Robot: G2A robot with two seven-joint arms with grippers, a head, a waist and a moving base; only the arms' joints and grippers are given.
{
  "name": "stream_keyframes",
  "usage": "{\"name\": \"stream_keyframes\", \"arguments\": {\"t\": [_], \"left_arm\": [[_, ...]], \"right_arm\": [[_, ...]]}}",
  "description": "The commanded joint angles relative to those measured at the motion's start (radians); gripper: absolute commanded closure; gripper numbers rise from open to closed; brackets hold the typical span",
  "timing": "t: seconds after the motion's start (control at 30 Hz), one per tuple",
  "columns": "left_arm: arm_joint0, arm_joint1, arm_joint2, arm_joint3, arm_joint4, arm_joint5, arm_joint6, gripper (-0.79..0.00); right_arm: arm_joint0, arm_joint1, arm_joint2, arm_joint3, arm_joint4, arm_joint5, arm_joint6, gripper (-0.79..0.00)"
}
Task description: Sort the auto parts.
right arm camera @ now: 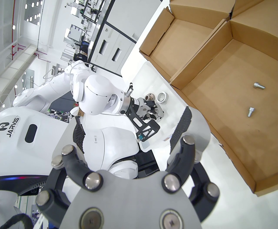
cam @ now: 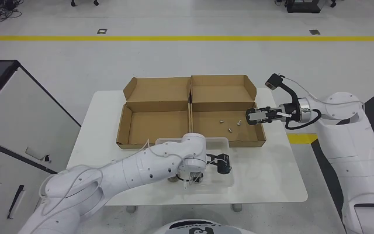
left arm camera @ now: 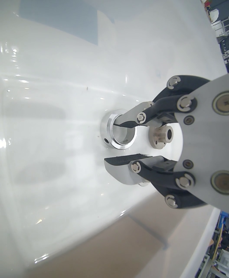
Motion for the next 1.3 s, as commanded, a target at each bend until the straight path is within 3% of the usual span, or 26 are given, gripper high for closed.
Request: {"name": "stream_keyframes", "arguments": {"t": [0.0,0.57,0.67,0.7,0.73,1.03,1.27], "left_arm": [[0.002,-0.001,0.000,0.003,0.001,-0.001,0.001,-0.336],[0.004,-0.007,0.000,0.018,-0.003,-0.009,0.009,-0.332],[0.009,-0.009,0.000,0.027,0.002,-0.012,0.012,-0.252],[0.009,-0.010,0.000,0.030,0.001,-0.013,0.013,-0.052],[0.008,-0.010,0.000,0.031,0.000,-0.014,0.014,0.000],[-0.002,-0.005,-0.019,0.022,-0.002,-0.036,0.045,0.000],[0.005,0.033,-0.087,-0.050,0.025,-0.048,0.095,0.000]], "right_arm": [[0.000,0.000,0.000,0.000,0.000,0.000,0.000,-0.785],[0.000,0.000,0.000,0.000,0.000,0.000,0.000,-0.785],[0.000,0.000,0.000,0.000,0.000,0.000,0.000,-0.785],[0.000,0.000,0.000,0.000,0.000,0.000,0.000,-0.785],[0.000,0.000,0.000,0.000,0.000,0.000,0.000,-0.785],[0.000,0.000,0.000,0.000,0.000,0.000,0.000,-0.785],[0.000,0.000,0.000,0.000,0.000,0.000,0.000,-0.785]]}}
